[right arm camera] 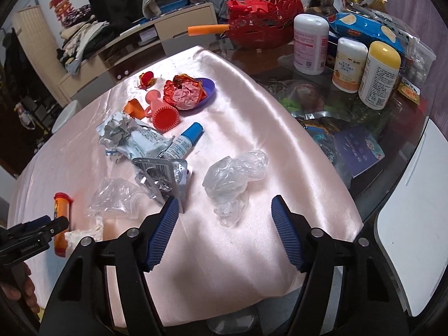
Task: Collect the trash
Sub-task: 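Grasp the orange M&M's tube with the left gripper while the right gripper grasps a clear plastic bag, then carry both items down to the black bin and open both grippers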
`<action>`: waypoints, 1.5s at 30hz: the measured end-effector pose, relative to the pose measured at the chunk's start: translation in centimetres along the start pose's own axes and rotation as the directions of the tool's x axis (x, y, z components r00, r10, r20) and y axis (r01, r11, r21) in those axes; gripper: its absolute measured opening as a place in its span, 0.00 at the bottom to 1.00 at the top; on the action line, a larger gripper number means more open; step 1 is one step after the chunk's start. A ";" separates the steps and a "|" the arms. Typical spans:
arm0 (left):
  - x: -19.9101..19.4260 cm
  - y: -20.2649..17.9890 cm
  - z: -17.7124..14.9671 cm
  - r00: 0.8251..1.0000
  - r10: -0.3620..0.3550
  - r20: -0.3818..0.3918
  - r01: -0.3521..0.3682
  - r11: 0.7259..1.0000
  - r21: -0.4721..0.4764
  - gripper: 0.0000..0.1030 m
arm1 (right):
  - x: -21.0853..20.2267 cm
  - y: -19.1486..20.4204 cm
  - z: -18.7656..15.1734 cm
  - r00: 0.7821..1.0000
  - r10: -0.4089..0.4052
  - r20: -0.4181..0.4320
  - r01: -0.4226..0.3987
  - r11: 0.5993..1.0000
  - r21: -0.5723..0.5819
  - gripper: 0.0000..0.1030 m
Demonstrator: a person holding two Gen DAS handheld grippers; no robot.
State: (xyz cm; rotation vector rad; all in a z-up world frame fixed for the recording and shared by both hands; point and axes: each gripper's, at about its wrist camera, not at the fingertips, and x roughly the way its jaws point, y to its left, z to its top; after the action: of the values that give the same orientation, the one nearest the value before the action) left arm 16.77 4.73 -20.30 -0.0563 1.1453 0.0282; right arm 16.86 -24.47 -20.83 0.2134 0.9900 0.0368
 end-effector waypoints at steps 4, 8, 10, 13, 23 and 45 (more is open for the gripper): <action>0.7 -0.2 0.3 1.000 0.003 0.006 -0.003 1.000 0.008 0.50 | 1.5 -0.8 0.5 1.000 -0.013 -0.007 0.013 1.000 0.011 0.54; 0.7 -0.1 0.7 1.000 0.017 0.020 -0.017 1.000 0.017 0.32 | 2.8 -0.5 1.0 1.000 -0.022 -0.014 0.022 1.000 -0.012 0.35; 0.6 0.2 0.7 1.000 0.008 0.016 -0.008 1.000 0.009 0.31 | 3.0 0.0 1.0 0.998 -0.057 -0.006 0.057 0.997 -0.060 0.25; -0.1 0.5 0.5 1.000 0.012 0.026 -0.012 1.000 0.006 0.29 | 2.5 0.1 0.9 0.998 -0.058 -0.013 0.057 0.995 -0.082 0.23; -6.9 -0.2 -1.7 0.993 -0.032 0.111 0.030 0.999 0.025 0.25 | -5.2 -0.4 -0.7 0.999 0.028 0.038 -0.027 0.999 -0.031 0.23; -10.1 -5.9 -14.2 0.970 -0.243 0.007 0.239 0.955 0.175 0.25 | -10.8 1.2 -12.3 0.996 0.045 -0.074 -0.052 0.994 -0.098 0.23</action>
State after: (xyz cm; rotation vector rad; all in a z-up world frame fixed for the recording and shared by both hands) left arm 0.00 -1.98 -16.80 -0.0407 1.1022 -0.2870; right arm 0.72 -22.66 -18.21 0.1451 1.0512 0.1387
